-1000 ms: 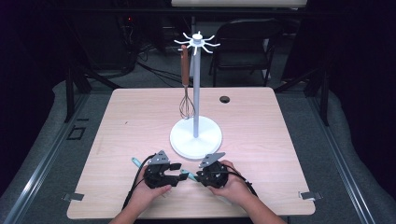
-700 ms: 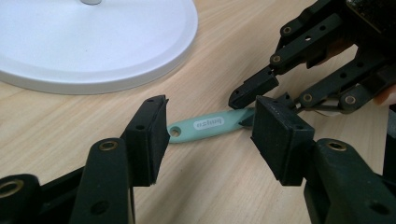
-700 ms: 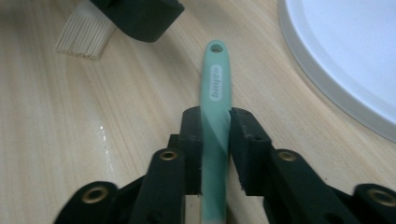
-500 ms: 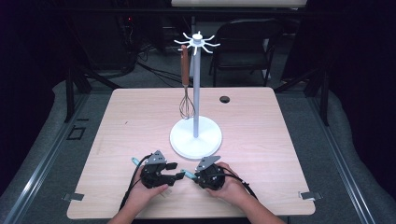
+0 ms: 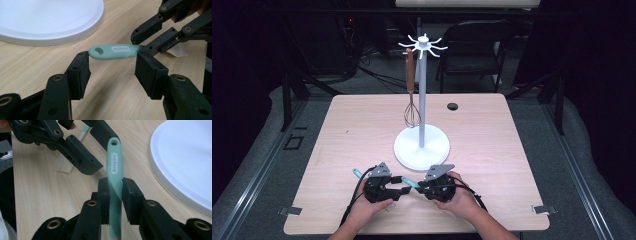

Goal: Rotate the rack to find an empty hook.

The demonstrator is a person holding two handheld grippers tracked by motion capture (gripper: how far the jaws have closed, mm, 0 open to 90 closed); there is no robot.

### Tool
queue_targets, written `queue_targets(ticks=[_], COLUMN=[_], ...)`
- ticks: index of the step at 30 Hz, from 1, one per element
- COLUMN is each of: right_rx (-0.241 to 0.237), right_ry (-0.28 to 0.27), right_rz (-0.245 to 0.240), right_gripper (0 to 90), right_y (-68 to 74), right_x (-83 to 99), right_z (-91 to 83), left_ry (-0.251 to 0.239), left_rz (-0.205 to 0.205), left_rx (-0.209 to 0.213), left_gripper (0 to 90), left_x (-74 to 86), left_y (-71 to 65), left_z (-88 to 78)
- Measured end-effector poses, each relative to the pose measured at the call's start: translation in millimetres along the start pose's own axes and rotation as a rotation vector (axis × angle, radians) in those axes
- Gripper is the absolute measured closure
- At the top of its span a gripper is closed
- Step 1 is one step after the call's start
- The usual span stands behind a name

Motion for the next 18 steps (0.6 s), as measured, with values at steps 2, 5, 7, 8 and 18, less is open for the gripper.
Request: queue_targets(ticks=[2,5,7,8,18], right_rx=[-0.004,-0.011,-0.013,-0.015,-0.01], right_ry=[-0.003,-0.004,-0.01,-0.012,-0.032], right_rz=[-0.006,-0.008,-0.006,-0.011,-0.005], right_gripper=[76.7,76.6,76.6,76.6,76.5], right_y=[0.6,0.8,1.1,0.9,-1.3], right_x=[-0.6,-0.9,-1.4,-1.7,-4.4], right_z=[-0.5,-1.1,-1.0,-1.7,-5.6], left_ry=[0.001,-0.004,-0.011,-0.022,-0.014], left_rz=[0.005,-0.005,-0.012,-0.014,-0.008], left_rx=[-0.009,0.011,0.015,0.018,0.035], left_gripper=[44.8,45.0,45.5,46.2,50.1], left_x=[-0.2,-1.3,-2.3,-3.3,-5.7], left_y=[-0.4,-1.0,-1.0,-1.3,-5.4], left_z=[-0.3,-1.7,-3.0,-3.4,-5.2])
Point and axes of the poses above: each handheld gripper's, and its own axes: z roughly forward along the jaws, x roughly out of its underside, y roughly to its left, the point moved 9 cm from there along z, roughly forward along the jaws, and after that the axes turned 1 degree about -x, right-handed, at the moved point
